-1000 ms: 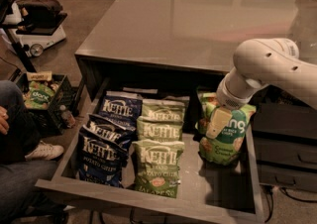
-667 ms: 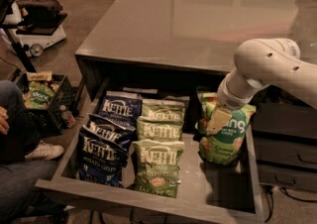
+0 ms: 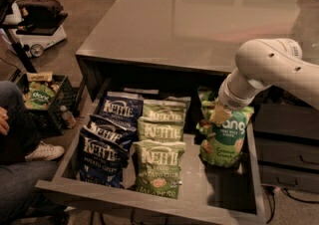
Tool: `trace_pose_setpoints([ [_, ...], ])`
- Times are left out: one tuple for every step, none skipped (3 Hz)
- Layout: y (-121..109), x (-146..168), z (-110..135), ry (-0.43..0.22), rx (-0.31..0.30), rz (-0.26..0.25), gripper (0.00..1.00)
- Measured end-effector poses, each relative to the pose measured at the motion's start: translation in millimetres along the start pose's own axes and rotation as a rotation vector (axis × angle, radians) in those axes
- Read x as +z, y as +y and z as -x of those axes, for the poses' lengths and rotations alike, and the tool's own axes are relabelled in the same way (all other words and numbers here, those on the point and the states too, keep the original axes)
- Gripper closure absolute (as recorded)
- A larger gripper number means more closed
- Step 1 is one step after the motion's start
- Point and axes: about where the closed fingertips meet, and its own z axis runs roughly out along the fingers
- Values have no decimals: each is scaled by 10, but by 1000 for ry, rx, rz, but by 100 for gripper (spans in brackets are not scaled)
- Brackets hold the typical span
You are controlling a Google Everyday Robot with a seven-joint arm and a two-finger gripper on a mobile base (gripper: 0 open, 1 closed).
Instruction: Pick green rice chip bag from top drawer and place on counter
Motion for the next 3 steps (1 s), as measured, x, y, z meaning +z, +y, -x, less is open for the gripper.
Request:
trace_pose_setpoints([
  [0, 0, 0, 0, 0, 0, 88],
  [5, -47, 3, -10, 1, 5, 100],
  [57, -372, 12, -26, 22, 14, 100],
])
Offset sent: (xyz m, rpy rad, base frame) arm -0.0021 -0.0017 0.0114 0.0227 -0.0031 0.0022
